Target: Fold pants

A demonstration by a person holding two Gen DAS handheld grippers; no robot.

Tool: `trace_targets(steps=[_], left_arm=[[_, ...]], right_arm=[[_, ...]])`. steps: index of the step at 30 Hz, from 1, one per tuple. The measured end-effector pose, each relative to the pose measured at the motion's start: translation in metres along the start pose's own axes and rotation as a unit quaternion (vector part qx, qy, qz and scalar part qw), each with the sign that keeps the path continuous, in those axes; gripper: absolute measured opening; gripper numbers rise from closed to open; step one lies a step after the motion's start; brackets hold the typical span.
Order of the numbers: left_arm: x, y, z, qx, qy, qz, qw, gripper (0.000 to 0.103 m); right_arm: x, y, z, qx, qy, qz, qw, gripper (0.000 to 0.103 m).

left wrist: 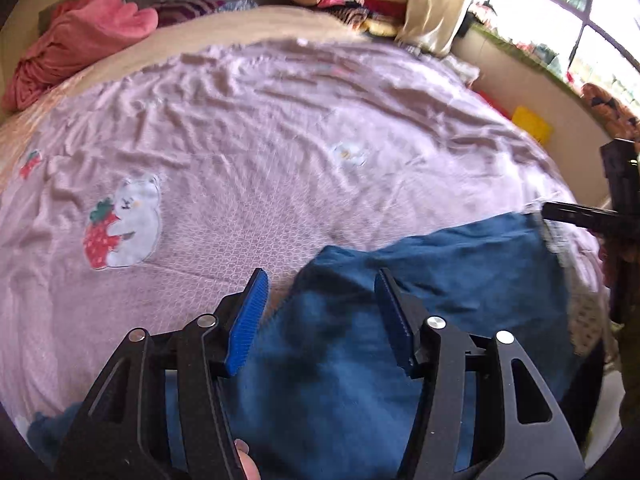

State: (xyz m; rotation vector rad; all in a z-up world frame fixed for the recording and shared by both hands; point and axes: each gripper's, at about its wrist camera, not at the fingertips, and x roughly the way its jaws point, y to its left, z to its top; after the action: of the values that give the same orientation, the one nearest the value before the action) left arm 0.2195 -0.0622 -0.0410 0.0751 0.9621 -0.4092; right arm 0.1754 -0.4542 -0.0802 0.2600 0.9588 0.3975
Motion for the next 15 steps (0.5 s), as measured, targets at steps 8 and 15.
trace_targets(steps=[8, 15], left_arm=[[0.018, 0.002, -0.005, -0.023, 0.022, -0.03, 0.9991, 0.019], [0.006, -0.013, -0.009, -0.003, -0.004, -0.005, 1.0, 0.007]], right_arm=[[0.013, 0.011, -0.014, -0.018, 0.011, 0.032, 0.999, 0.031], [-0.016, 0.035, -0.023, -0.058, -0.046, 0.019, 0.997, 0.017]])
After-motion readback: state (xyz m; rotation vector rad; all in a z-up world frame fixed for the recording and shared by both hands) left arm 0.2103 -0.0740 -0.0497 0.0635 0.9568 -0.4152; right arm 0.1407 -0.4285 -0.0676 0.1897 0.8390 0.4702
